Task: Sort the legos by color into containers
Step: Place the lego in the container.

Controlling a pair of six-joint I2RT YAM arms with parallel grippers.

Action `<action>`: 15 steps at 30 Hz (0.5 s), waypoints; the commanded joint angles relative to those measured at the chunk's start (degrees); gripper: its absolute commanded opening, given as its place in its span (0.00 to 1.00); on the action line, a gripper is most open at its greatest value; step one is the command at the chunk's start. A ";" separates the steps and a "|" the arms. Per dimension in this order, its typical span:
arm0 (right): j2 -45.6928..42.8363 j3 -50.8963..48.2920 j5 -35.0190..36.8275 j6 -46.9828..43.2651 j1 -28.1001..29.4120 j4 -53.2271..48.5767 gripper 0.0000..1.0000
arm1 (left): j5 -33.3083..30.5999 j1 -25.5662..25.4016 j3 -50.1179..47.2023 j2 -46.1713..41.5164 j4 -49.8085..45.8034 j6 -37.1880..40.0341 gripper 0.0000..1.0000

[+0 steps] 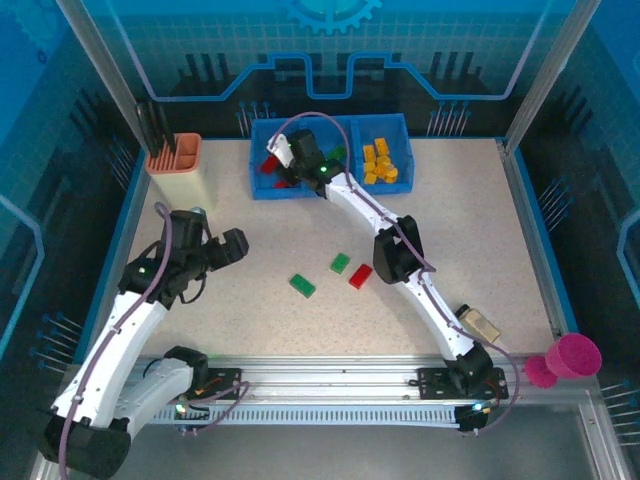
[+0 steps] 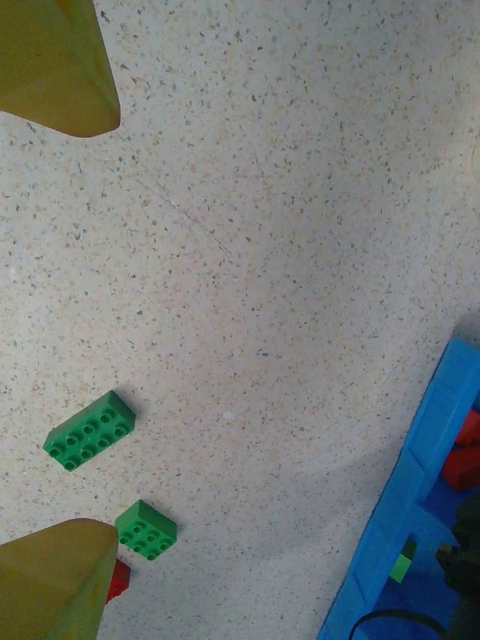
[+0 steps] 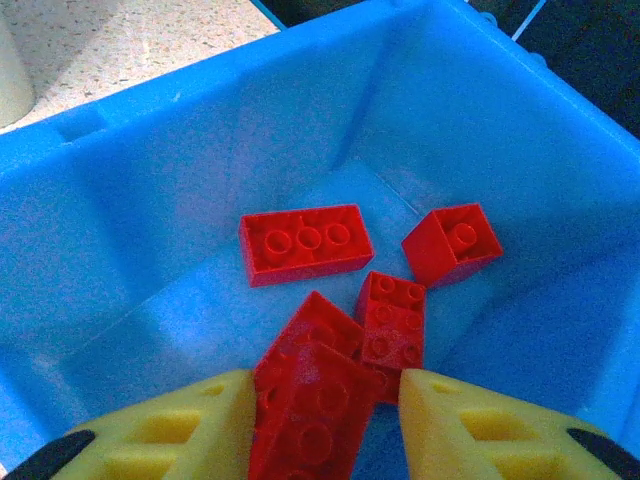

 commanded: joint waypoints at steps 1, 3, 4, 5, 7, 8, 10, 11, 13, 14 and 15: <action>-2.19 -2.27 0.27 -1.79 0.36 2.58 0.45 | 1.66 0.45 0.00 0.40 0.34 -1.56 0.99; -5.55 -5.62 0.15 -2.48 0.71 3.82 0.47 | 2.45 0.28 -0.17 0.44 -0.06 -3.42 0.99; -7.85 -7.65 0.14 -2.87 0.89 4.20 0.48 | 3.15 0.07 -0.24 0.51 -0.38 -4.74 0.99; -10.34 -9.94 0.05 -3.08 0.97 4.70 0.49 | 3.27 -0.47 -0.41 0.65 -0.92 -6.38 0.99; -17.08 -16.82 -0.24 -2.31 0.90 6.35 0.50 | 2.48 -2.67 -1.60 0.99 -1.02 -9.21 0.99; -21.83 -22.20 0.10 -1.53 0.74 8.35 0.50 | 1.69 -4.35 -2.72 1.58 -0.91 -10.96 0.99; -32.65 -37.48 0.21 -0.51 0.72 16.22 0.51 | 0.19 -7.87 -4.60 3.10 -0.23 -14.94 0.99; -38.05 -44.59 0.65 -0.08 0.63 19.48 0.52 | -1.25 -9.90 -5.36 4.06 0.34 -17.53 0.99; -46.44 -54.96 3.18 1.16 0.33 21.90 0.54 | -2.22 -13.19 -6.59 6.31 2.79 -20.69 0.99; -49.81 -58.51 4.54 2.27 0.01 21.04 0.56 | -2.76 -14.87 -6.68 8.00 4.03 -22.21 0.99; -52.45 -61.55 5.58 3.33 -0.30 20.07 0.57 | -3.24 -16.42 -6.60 9.43 5.13 -23.12 0.99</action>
